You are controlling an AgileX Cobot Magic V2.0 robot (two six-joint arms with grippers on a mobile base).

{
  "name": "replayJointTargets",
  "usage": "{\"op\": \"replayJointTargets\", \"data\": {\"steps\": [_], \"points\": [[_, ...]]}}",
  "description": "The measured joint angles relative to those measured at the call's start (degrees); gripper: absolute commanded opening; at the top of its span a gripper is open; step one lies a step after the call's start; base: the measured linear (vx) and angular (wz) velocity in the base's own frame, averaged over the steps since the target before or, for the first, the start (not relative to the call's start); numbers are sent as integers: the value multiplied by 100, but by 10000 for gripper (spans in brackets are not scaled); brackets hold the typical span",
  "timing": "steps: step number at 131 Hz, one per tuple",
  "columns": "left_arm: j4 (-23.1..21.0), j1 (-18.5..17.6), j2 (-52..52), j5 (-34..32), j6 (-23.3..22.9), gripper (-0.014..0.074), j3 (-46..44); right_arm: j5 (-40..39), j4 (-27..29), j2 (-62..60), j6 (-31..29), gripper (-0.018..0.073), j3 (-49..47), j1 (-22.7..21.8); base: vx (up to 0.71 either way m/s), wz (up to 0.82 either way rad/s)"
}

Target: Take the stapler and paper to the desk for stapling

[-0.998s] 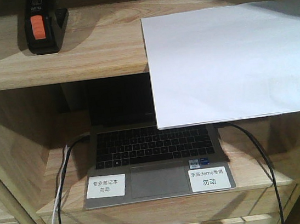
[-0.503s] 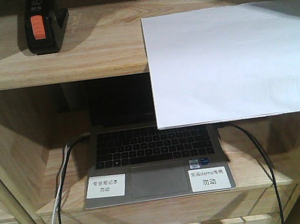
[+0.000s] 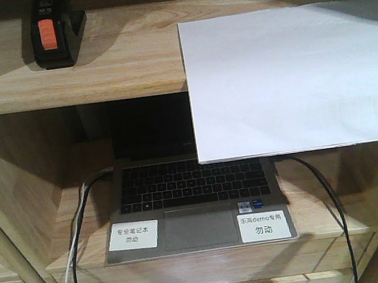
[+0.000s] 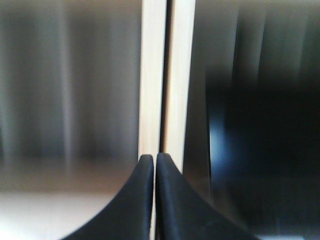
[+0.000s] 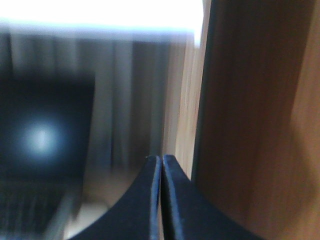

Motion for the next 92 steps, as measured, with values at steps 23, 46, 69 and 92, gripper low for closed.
{"op": "replayJointTargets", "data": {"steps": [23, 46, 69, 92], "points": [[-6, 0, 0, -956, 0, -6, -225, -720, -4, 0, 0, -7, -243, 0, 0, 0], [-6, 0, 0, -674, 0, -6, -1687, -828, 27, 23, 0, -6, -1477, 0, 0, 0], [-6, 0, 544, -325, 12, -6, -3427, -768, 393, 713, 0, -6, -3080, 0, 0, 0], [-6, 0, 1625, 216, 13, -6, -5139, -21, 520, 1815, 0, -6, -4958, 0, 0, 0]]}}
